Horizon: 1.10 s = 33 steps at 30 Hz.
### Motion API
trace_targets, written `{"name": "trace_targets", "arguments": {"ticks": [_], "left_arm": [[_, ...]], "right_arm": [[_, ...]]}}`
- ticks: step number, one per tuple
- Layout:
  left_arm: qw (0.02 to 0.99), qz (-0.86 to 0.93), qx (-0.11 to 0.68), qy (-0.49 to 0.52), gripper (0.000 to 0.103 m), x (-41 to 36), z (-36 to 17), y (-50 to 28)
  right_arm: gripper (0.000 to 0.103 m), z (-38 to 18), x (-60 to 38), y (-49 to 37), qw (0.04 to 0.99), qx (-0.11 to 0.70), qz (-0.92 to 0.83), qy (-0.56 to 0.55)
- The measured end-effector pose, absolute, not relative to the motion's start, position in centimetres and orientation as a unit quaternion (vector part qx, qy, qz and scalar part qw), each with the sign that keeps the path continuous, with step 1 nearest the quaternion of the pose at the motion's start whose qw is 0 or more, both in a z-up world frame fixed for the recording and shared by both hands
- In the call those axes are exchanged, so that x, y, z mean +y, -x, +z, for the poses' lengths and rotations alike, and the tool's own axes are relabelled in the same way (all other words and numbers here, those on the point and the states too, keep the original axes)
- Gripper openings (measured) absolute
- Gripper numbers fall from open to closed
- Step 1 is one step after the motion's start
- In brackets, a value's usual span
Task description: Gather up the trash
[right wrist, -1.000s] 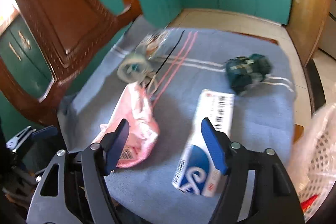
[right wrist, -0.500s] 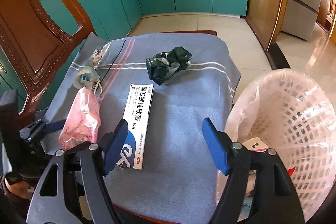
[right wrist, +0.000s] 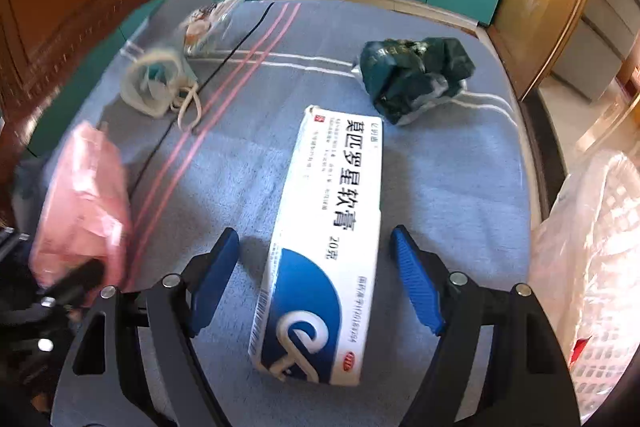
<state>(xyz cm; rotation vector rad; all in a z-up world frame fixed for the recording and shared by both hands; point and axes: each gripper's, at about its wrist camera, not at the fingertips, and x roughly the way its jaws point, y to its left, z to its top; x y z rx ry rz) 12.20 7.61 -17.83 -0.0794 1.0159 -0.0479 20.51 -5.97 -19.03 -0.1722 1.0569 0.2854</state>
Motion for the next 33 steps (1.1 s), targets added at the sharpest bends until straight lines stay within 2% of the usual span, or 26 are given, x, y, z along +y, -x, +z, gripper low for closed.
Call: {"name": "trace_targets", "arguments": {"ticks": [3, 5, 8, 10, 14, 17, 33], "left_arm": [[0.874, -0.018, 0.483, 0.042, 0.058, 8.1, -17.8, -12.0], [0.876, -0.014, 0.481, 0.035, 0.064, 8.0, -17.8, -11.9], [0.876, -0.021, 0.480, 0.031, 0.067, 7.5, -17.9, -11.7], [0.877, -0.022, 0.478, 0.030, 0.067, 7.4, -18.1, -11.6], [0.879, -0.034, 0.474, 0.043, 0.050, 7.5, -18.0, -11.6], [0.883, -0.027, 0.468, 0.037, 0.046, 7.4, -17.7, -11.4], [0.911, -0.012, 0.412, 0.031, 0.045, 6.9, -13.7, -9.8]], "right_arm": [[0.075, -19.1, -5.3, -20.3, 0.849, 0.500, 0.144, 0.088], [0.064, -18.9, -5.0, -19.9, 0.850, 0.497, 0.150, 0.091], [0.046, -18.7, -4.6, -19.5, 0.848, 0.494, 0.165, 0.095], [0.045, -18.5, -4.4, -19.1, 0.847, 0.494, 0.168, 0.097], [0.044, -18.3, -4.6, -18.4, 0.848, 0.492, 0.174, 0.090], [0.044, -18.0, -5.2, -18.0, 0.851, 0.489, 0.170, 0.086], [0.044, -15.2, -8.4, -16.8, 0.872, 0.461, 0.157, 0.051]]}}
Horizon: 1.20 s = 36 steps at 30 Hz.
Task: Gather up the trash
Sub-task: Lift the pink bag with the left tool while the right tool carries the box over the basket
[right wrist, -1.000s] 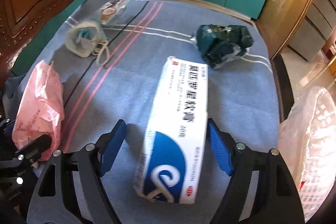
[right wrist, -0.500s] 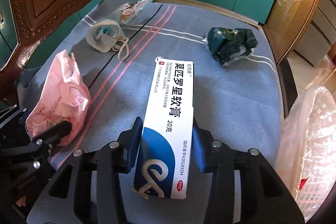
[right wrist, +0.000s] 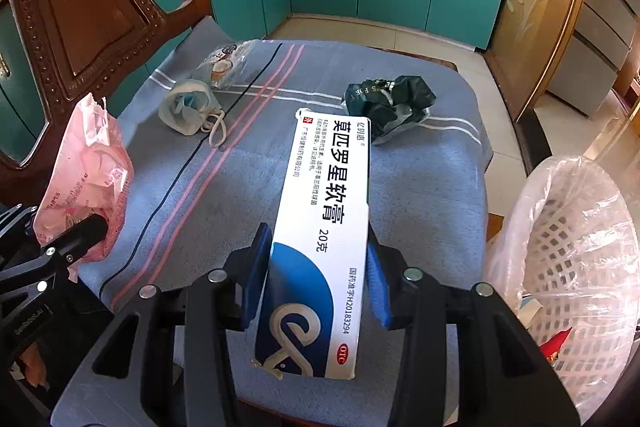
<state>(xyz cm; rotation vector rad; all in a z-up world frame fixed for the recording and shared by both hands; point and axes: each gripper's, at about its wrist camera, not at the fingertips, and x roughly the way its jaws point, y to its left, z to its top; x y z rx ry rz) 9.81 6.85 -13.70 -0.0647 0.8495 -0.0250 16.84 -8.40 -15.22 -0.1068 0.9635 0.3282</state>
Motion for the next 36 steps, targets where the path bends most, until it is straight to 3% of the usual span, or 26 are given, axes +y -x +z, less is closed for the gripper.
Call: {"name": "trace_targets", "arguments": {"ticks": [28, 36], "left_arm": [[0.904, -0.012, 0.427, 0.029, 0.045, 6.2, -14.8, -9.9], [0.914, -0.009, 0.405, 0.035, 0.045, 6.6, -13.1, -9.2]], "right_arm": [[0.044, -16.5, -9.0, -15.7, 0.864, 0.473, 0.169, 0.043], [0.044, -13.9, -10.5, -15.5, 0.880, 0.445, 0.164, 0.023]]}}
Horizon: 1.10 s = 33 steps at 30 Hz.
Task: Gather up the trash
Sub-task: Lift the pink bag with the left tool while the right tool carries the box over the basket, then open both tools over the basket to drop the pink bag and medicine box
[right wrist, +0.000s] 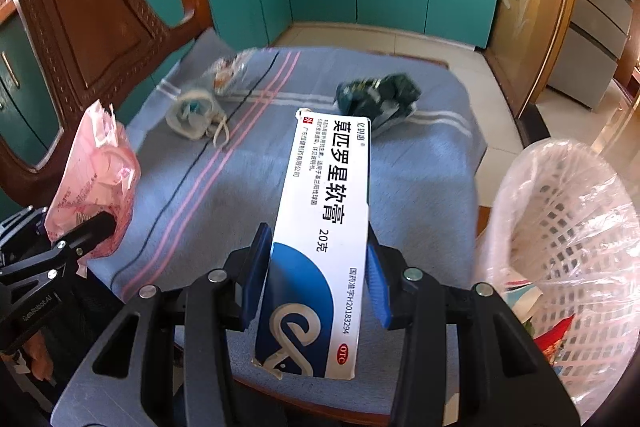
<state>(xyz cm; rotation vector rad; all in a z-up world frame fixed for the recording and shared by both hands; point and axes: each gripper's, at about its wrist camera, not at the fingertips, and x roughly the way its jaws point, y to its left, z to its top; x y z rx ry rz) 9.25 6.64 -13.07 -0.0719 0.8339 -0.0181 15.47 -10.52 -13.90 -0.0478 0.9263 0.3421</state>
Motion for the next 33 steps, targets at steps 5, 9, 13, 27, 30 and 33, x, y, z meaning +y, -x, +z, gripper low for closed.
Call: {"name": "trace_targets", "arguments": {"ticks": [5, 9, 13, 27, 30, 33], "left_arm": [[0.918, -0.020, 0.395, 0.034, 0.045, 6.0, -11.9, -9.2], [0.918, -0.043, 0.393, 0.026, 0.045, 4.2, -11.2, -9.5], [0.917, -0.075, 0.393, 0.012, 0.045, 1.2, -10.8, -10.2], [0.886, -0.220, 0.408, -0.017, 0.045, -12.1, -10.9, -13.5], [0.875, -0.256, 0.411, -0.021, 0.045, -15.3, -11.0, -14.2], [0.862, -0.286, 0.418, -0.027, 0.048, -18.4, -11.4, -14.8]], "right_arm": [[0.044, -11.4, -13.2, -15.0, 0.896, 0.416, 0.154, 0.003], [0.044, -9.9, -16.2, -14.6, 0.908, 0.398, 0.128, -0.013], [0.044, -9.3, -20.3, -13.9, 0.917, 0.388, 0.089, -0.029], [0.044, -11.1, -33.3, -9.5, 0.917, 0.388, -0.026, -0.093], [0.044, -11.4, -35.1, -8.2, 0.916, 0.385, -0.040, -0.102], [0.044, -11.6, -36.1, -7.6, 0.915, 0.386, -0.048, -0.109]]}}
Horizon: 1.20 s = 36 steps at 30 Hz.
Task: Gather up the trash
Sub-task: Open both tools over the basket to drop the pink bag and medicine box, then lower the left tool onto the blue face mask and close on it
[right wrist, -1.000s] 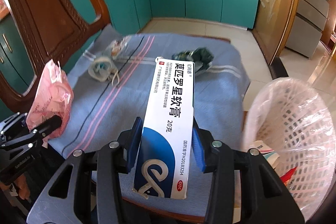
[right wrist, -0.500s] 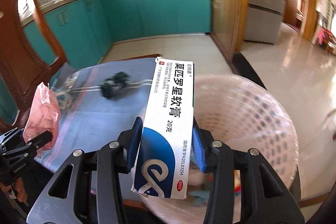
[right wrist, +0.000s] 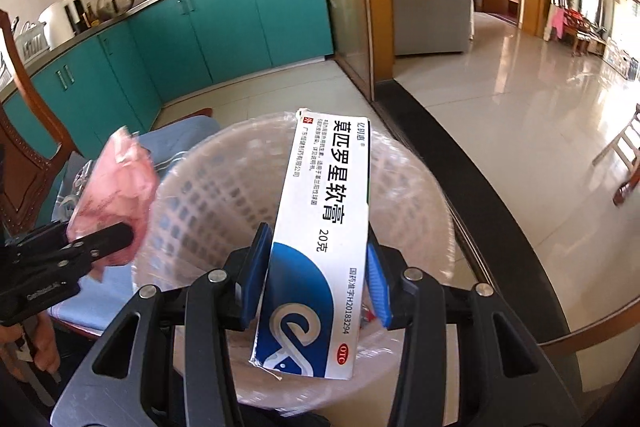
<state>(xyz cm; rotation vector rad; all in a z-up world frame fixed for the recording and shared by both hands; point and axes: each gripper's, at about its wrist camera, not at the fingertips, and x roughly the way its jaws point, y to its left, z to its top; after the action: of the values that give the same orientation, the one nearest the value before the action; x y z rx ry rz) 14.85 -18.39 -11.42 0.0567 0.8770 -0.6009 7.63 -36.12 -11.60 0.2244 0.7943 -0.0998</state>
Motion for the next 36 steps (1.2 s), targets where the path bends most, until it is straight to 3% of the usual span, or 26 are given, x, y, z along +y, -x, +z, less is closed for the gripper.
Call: {"name": "trace_targets", "arguments": {"ticks": [3, 5, 7, 9, 12, 14, 19, 28, 30, 31, 32, 36], "left_arm": [[0.850, -0.305, 0.428, -0.034, 0.058, -20.5, -12.5, -15.4], [0.848, -0.307, 0.431, -0.034, 0.074, -20.8, -12.8, -15.4], [0.853, -0.299, 0.426, -0.031, 0.081, -20.3, -12.8, -15.5], [0.863, -0.281, 0.417, -0.038, 0.081, -19.3, -12.5, -15.6], [0.889, -0.221, 0.400, -0.043, 0.084, -16.6, -11.8, -16.0], [0.907, -0.170, 0.385, -0.033, 0.087, -13.6, -11.3, -16.8], [0.927, -0.041, 0.373, -0.014, 0.091, -5.7, -11.3, -19.8], [0.895, 0.066, 0.435, 0.075, 0.092, 6.9, -16.2, -26.1], [0.892, 0.064, 0.440, 0.079, 0.085, 7.8, -17.3, -26.9], [0.890, 0.061, 0.445, 0.082, 0.066, 8.1, -17.8, -27.2], [0.887, 0.061, 0.450, 0.080, 0.057, 8.5, -18.2, -27.3], [0.891, 0.050, 0.445, 0.075, 0.037, 9.9, -18.6, -26.2]], "right_arm": [[0.044, -11.8, -36.4, -7.6, 0.914, 0.387, -0.049, -0.115], [0.045, -12.0, -36.1, -7.7, 0.913, 0.390, -0.045, -0.114], [0.047, -12.1, -35.6, -7.9, 0.912, 0.392, -0.044, -0.110], [0.048, -12.3, -35.0, -8.2, 0.912, 0.395, -0.044, -0.102], [0.065, -12.2, -34.1, -9.1, 0.912, 0.395, -0.043, -0.099], [0.069, -12.1, -33.6, -9.3, 0.914, 0.391, -0.038, -0.100], [0.071, -11.4, -31.7, -10.9, 0.917, 0.389, -0.014, -0.089], [0.073, -11.0, -23.5, -16.9, 0.908, 0.403, 0.079, -0.078], [0.080, -11.1, -21.3, -18.7, 0.905, 0.407, 0.095, -0.076], [0.082, -11.3, -20.4, -19.6, 0.904, 0.406, 0.104, -0.079], [0.083, -11.5, -19.3, -21.0, 0.901, 0.409, 0.118, -0.084], [0.084, -13.2, -15.9, -25.5, 0.886, 0.435, 0.127, -0.096]]}}
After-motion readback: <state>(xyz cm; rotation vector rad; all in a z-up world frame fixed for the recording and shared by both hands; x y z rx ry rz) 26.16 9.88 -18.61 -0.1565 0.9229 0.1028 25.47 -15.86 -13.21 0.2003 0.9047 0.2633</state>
